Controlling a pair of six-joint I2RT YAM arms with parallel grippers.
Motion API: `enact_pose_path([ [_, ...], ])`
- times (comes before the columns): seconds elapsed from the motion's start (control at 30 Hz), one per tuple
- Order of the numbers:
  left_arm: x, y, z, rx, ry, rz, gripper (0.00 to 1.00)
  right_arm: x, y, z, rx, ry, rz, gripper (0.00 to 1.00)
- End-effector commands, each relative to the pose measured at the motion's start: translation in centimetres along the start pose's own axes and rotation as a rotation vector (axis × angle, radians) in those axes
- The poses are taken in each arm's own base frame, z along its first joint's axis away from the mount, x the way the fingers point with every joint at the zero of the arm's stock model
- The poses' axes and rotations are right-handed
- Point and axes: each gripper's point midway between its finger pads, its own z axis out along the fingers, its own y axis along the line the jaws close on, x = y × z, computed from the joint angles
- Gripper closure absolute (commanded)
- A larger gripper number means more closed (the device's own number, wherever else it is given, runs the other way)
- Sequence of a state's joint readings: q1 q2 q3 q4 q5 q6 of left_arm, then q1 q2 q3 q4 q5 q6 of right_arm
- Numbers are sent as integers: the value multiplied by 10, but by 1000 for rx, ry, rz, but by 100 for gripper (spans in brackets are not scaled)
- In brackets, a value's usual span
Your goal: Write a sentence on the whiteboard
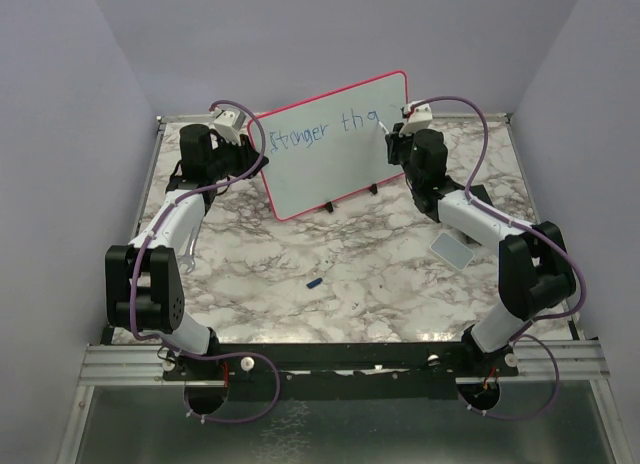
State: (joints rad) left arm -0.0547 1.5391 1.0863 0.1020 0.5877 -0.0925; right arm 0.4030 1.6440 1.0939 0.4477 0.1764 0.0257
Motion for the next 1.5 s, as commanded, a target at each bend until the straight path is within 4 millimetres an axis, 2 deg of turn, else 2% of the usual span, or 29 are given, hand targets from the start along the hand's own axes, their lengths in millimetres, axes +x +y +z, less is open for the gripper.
enact_pose_path([
  [0.0, 13, -4, 2, 10, 49, 19, 94, 15, -5, 1, 32, 32, -1, 99],
  [0.57, 13, -4, 1, 7, 47, 20, 94, -29, -10, 2, 60, -58, -5, 99],
  [0.9, 12, -2, 0, -7, 45, 13, 94, -49, -6, -29, 7, -112, 6, 99],
  [1.07, 12, -2, -1, -8, 43, 14, 94, -51, -7, -37, 10, -104, 11, 99],
  [1.23, 11, -3, -1, -7, 41, 18, 94, -51, -8, -34, -1, -88, 15, 99],
  [1.47, 12, -2, -2, -14, 42, 20, 94, -48, -21, -29, -35, -74, 33, 99],
])
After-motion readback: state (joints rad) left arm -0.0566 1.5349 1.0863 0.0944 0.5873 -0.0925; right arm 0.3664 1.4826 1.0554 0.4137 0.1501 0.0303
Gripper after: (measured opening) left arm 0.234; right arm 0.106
